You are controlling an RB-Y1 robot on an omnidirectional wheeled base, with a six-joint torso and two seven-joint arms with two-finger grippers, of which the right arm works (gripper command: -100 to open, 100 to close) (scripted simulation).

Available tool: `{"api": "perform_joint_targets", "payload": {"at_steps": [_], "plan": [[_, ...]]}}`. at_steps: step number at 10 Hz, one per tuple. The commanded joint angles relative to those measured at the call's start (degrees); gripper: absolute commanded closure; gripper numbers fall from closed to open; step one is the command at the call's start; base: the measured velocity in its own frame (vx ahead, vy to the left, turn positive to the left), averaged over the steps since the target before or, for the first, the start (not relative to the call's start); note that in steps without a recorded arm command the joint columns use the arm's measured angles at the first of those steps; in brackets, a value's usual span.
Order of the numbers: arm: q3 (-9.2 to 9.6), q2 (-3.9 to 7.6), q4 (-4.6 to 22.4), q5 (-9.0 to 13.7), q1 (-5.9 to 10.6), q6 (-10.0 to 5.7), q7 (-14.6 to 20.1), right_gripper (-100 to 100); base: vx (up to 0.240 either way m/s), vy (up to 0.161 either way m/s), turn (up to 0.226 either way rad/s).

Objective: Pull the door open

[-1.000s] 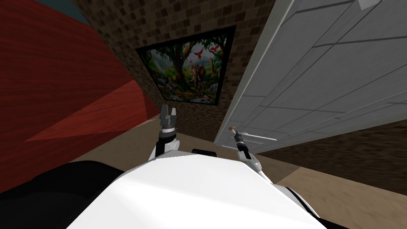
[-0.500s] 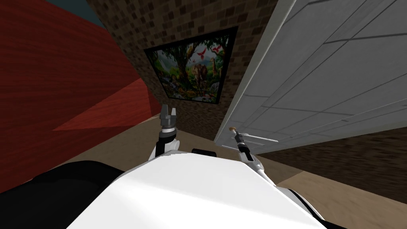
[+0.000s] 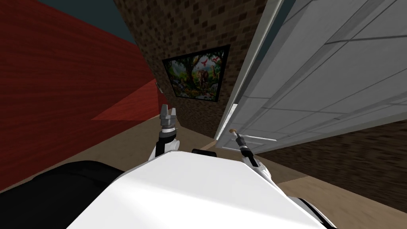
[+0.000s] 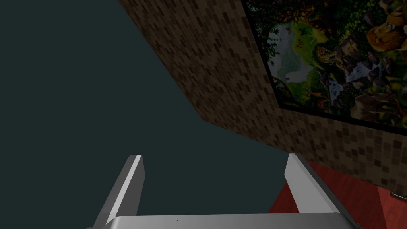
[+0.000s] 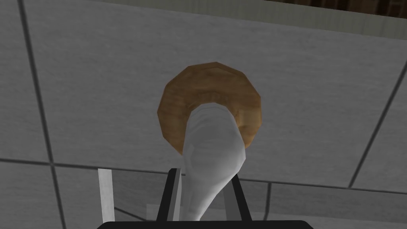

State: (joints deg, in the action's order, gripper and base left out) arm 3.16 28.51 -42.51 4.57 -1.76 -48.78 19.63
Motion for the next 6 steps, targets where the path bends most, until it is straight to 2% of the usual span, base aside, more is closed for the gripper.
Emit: {"api": "perform_joint_targets", "payload": {"at_steps": [1,2,3,6], "plan": [[0.64,1.03,-0.6,-0.2,-0.94,-1.4,1.1,100,-0.212,-0.055,0.132],[0.4,0.61,-0.1,-0.1,-0.51,-0.85,0.7,100,-0.101,-0.022,0.023],[0.97,1.26,0.0,-0.3,-1.37,-2.23,1.5,100,-0.138,-0.045,0.139],[1.91,2.7,0.2,-0.6,-2.87,-5.02,2.8,100,-0.205,-0.094,0.169]]}}
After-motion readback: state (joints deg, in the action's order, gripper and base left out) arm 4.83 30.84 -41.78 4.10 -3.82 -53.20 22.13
